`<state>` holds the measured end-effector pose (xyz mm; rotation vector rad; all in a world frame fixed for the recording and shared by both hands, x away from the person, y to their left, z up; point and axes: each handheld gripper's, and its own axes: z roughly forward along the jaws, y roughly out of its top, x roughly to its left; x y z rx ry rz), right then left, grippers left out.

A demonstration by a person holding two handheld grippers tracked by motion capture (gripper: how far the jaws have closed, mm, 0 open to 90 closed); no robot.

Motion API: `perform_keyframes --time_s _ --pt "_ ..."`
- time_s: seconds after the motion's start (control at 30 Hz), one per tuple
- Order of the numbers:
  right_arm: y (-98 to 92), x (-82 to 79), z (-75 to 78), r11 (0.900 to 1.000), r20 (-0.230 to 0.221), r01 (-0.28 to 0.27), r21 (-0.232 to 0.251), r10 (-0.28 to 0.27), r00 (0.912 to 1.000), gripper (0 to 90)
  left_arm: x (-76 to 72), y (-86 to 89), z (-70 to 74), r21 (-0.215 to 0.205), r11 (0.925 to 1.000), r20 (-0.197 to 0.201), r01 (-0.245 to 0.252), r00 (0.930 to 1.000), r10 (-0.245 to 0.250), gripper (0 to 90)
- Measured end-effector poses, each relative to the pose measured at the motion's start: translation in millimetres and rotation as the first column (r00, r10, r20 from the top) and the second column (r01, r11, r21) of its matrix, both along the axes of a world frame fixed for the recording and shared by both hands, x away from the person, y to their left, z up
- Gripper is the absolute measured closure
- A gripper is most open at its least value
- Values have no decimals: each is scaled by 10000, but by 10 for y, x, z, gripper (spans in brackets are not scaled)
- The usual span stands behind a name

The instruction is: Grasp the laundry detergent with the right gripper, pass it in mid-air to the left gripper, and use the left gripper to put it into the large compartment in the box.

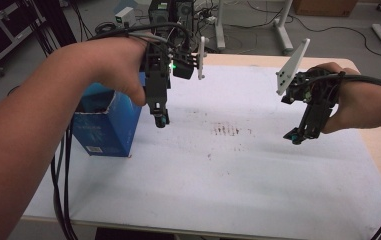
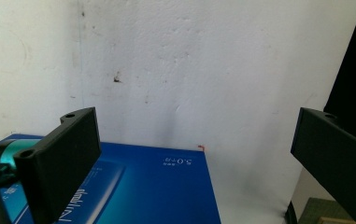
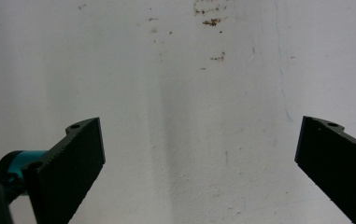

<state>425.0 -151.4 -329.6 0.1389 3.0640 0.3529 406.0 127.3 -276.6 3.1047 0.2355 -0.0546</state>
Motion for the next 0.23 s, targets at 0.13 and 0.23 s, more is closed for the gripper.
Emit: perform_keyframes --time_s 0.13,0.23 --pt "1 -1 2 10000 -38 49 8 -49 10000 6 0 5 8 19 10000 38 -24 10000 24 16" --pt "3 -1 -6 9999 -73 120 -80 -121 9999 6 -7 7 13 -59 10000 67 -54 10000 55 16"
